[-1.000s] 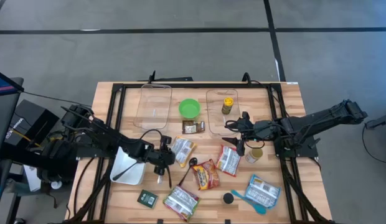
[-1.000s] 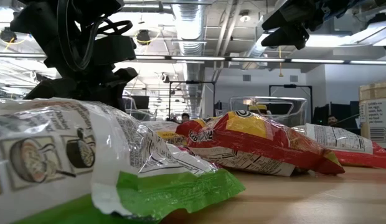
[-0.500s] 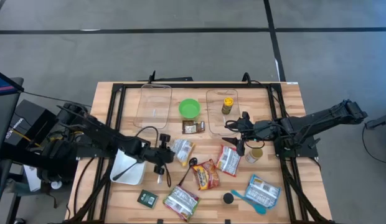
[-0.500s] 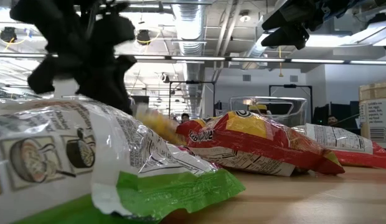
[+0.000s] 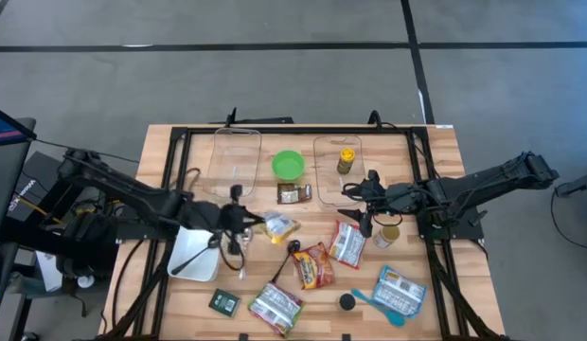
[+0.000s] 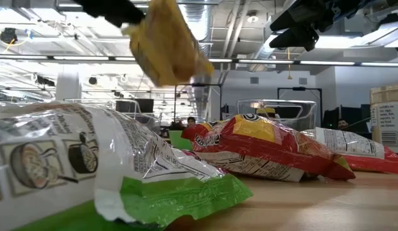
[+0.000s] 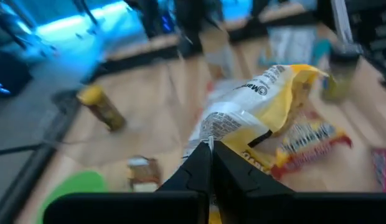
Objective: Pick & Place Food Item
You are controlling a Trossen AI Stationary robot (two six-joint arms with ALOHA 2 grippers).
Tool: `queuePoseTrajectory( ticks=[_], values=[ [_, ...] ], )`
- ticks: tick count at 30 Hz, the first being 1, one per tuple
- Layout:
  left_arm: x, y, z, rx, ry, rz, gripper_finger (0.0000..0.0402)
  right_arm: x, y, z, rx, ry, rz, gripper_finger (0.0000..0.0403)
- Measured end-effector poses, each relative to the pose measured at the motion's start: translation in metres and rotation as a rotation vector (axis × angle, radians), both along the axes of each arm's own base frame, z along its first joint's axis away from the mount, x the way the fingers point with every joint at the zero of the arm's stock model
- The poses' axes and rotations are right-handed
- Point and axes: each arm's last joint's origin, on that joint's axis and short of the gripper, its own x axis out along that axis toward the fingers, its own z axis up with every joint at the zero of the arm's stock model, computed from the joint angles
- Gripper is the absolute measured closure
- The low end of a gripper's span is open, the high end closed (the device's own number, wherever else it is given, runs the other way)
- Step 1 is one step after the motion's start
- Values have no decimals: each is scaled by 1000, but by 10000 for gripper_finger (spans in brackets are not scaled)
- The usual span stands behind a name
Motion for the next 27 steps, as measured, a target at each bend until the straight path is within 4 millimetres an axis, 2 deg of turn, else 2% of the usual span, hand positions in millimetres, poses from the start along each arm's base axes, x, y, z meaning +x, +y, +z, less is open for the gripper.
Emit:
queuePoseTrajectory(
  ticks=[7,14,20,27],
  values=[
    [-25,19,31,95,-135,111,398,0,0,1,2,-12,-1,142],
    [-42,46,47,233,-178,305,399,1,0,1,3,-15,-1,142],
    [-46,74,50,334,-137,490,396,1,0,1,3,-15,-1,142],
    [-47,107,45,376,-47,662,398,1,0,1,3,-15,-1,142]
  ],
)
